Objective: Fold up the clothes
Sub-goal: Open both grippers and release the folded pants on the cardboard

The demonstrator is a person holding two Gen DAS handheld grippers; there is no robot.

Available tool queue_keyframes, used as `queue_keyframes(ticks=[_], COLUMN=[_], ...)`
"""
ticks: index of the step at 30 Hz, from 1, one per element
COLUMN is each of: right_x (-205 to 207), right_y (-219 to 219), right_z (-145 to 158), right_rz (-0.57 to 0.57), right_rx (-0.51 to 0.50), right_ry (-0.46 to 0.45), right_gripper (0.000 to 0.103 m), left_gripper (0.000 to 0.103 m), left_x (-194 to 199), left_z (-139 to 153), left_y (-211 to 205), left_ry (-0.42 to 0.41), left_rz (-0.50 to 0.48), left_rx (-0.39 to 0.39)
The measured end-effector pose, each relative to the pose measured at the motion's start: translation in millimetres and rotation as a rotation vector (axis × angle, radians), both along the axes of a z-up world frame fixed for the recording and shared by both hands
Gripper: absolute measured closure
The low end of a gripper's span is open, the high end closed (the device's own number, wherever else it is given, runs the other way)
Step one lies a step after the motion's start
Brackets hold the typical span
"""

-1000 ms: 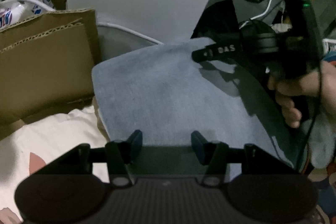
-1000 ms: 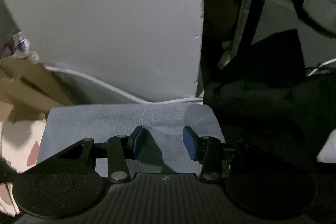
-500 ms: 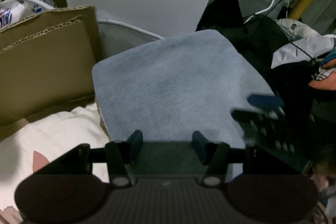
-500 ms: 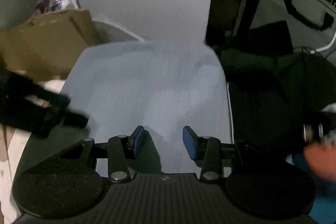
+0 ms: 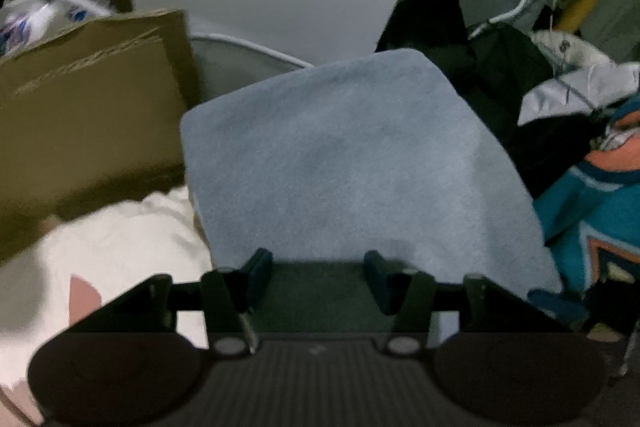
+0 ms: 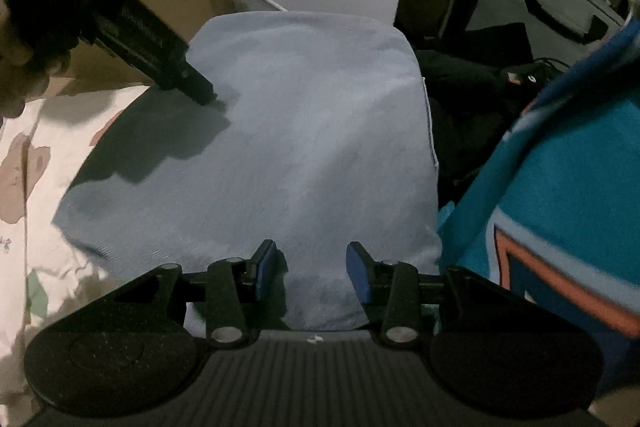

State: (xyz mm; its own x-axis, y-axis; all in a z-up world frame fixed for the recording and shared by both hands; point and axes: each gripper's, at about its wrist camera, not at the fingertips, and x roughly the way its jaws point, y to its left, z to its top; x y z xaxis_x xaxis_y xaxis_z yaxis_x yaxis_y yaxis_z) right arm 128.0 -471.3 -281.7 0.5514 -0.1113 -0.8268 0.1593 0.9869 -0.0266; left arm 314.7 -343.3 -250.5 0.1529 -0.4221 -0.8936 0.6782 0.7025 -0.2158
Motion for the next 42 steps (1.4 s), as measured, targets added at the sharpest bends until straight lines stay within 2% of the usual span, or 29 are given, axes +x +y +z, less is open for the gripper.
queue_keyframes(ticks=[4, 6, 8, 13, 19, 21, 27, 28, 30, 32, 33, 35, 36, 39, 41, 42], right_x=[-19, -30, -39, -58, -68, -74, -92, -93, -98, -101, -103, -106, -107, -109, -109, -109], right_y=[6, 9, 11, 11, -1, -6, -14, -14, -16, -19, -20, -19, -17, -11, -8, -7], right_z=[11, 19, 24, 26, 11, 1, -33, -38, -45, -51, -54, -57, -57, -56, -54, -51], right_rz=[-0.035, -0.076, -0.12, -0.224, -0.396, -0.466, -0.626, -0.633, -0.654, -0.657, -0.659, -0.649, -0.645, -0.636, -0.637, -0.64], right_rx=[0.029, 0.048, 0.063, 0.099, 0.158, 0.219, 0.413, 0.432, 0.491, 0.538, 0.562, 0.592, 0.589, 0.581, 0.584, 0.58], right_ry=[-0.053, -0.104, -0.14, -0.193, -0.238, -0.261, -0.319, -0.321, -0.346, -0.36, -0.367, -0.366, -0.36, -0.335, -0.307, -0.292], right_gripper=[0.057, 0.057, 0.056, 0.056, 0.055, 0.055, 0.054, 0.054, 0.054, 0.055, 0.057, 0.071, 0.071, 0.081, 0.095, 0.095], left_gripper=[0.056, 0.054, 0.047, 0.047, 0.045, 0.045, 0.045, 0.046, 0.055, 0.071, 0.072, 0.075, 0.076, 0.078, 0.081, 0.082], left_x=[-19, -32, -41, -62, -70, -72, -83, -82, -82, -81, -81, -82, -83, -85, -87, -89], left_z=[14, 21, 23, 25, 8, -1, -25, -29, -34, -36, -38, -39, -38, -37, -34, -32], left_y=[18, 27, 33, 48, 59, 64, 87, 91, 97, 102, 104, 105, 105, 108, 110, 110], left_ry=[0.01, -0.007, -0.015, -0.02, 0.002, 0.014, 0.098, 0.106, 0.141, 0.176, 0.193, 0.202, 0.202, 0.202, 0.204, 0.2], left_rz=[0.001, 0.011, 0.029, 0.059, 0.129, 0.156, 0.201, 0.212, 0.236, 0.248, 0.254, 0.255, 0.252, 0.245, 0.249, 0.248], left_rx=[-0.041, -0.053, -0.059, -0.107, -0.123, -0.119, -0.206, -0.221, -0.258, -0.289, -0.305, -0.297, -0.293, -0.277, -0.255, -0.241])
